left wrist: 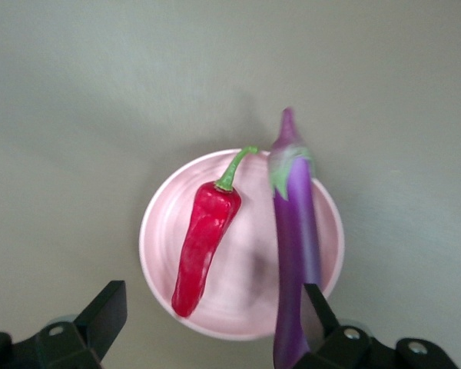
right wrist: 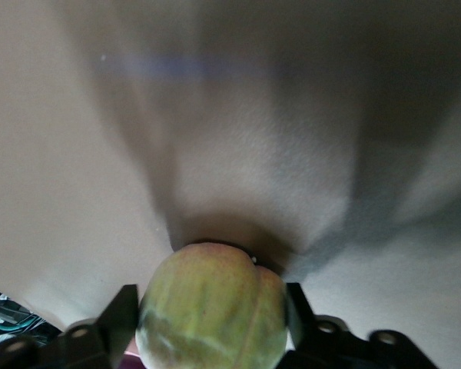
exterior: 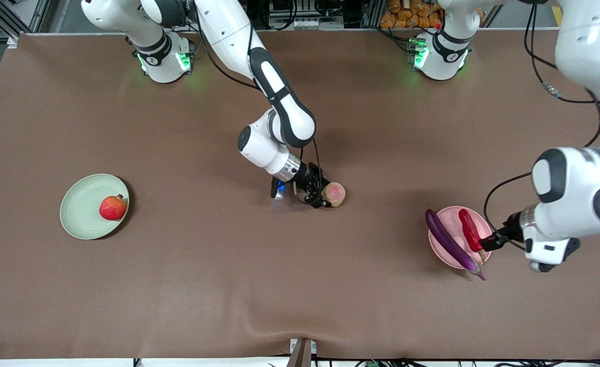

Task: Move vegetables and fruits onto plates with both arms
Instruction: 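Place the chili on the pink plate while the right gripper reaches the peach, then grasp the peach with the right gripper and carry it to the green plate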

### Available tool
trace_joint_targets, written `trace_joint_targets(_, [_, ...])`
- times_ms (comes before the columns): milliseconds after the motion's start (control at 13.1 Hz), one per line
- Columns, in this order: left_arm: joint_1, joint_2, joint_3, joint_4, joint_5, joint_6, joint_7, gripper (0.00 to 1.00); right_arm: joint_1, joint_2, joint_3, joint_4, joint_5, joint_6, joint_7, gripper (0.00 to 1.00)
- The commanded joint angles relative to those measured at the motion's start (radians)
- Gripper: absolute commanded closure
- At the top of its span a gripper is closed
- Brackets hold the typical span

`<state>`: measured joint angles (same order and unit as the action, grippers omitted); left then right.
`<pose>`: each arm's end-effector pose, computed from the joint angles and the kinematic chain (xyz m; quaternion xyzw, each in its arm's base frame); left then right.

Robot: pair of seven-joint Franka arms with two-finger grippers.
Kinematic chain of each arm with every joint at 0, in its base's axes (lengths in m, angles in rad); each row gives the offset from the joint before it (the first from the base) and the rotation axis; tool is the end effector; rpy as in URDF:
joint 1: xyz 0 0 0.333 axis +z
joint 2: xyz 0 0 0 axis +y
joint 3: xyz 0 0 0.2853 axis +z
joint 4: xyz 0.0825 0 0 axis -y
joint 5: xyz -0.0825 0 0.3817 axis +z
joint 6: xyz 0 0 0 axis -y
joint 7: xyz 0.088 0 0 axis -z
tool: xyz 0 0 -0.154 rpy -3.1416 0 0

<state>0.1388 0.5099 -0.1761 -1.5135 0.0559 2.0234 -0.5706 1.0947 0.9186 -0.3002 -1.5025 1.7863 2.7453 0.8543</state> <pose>0.6789 -0.0077 0.2993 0.9648 0.2625 -0.0014 0.0180 0.4973 0.5112 0.1003 -0.6802 0.6203 0.1479 0.3615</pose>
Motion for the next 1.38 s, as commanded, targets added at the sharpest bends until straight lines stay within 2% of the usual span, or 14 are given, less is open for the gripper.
trace_joint_targets(0, [0.004, -0.16, -0.008, 0.042, 0.021, -0.135, 0.075, 0.0, 0.002, -0.016, -0.011, 0.025, 0.062, 0.039, -0.018, 0.74])
trace_joint_targets(153, [0.004, -0.24, -0.014, 0.09, 0.016, -0.26, 0.18, 0.0, -0.003, -0.081, -0.046, -0.03, 0.05, 0.037, -0.023, 0.74])
trace_joint_targets(306, [0.004, -0.325, -0.01, 0.096, 0.021, -0.282, 0.285, 0.0, -0.006, -0.139, -0.111, -0.097, 0.015, 0.002, -0.027, 0.74])
trace_joint_targets(535, [0.005, -0.401, -0.011, 0.093, 0.002, -0.369, 0.337, 0.0, -0.093, -0.142, -0.276, -0.101, -0.167, -0.276, -0.026, 0.76])
trace_joint_targets(688, [0.007, -0.432, 0.0, 0.091, -0.017, -0.384, 0.401, 0.0, -0.23, -0.132, -0.376, -0.029, -0.385, -0.531, -0.04, 0.76])
trace_joint_targets(841, [0.018, -0.448, 0.007, 0.088, -0.042, -0.387, 0.446, 0.0, -0.431, -0.129, -0.375, 0.072, -0.58, -0.675, -0.12, 0.76])
trace_joint_targets(1071, [0.013, -0.476, 0.029, 0.07, -0.09, -0.422, 0.459, 0.0, -0.593, -0.139, -0.407, 0.113, -0.691, -0.892, -0.381, 0.76])
trace_joint_targets(1300, [-0.115, -0.507, 0.162, 0.037, -0.091, -0.436, 0.459, 0.0, -0.664, -0.139, -0.508, 0.11, -0.875, -0.958, -0.669, 0.75])
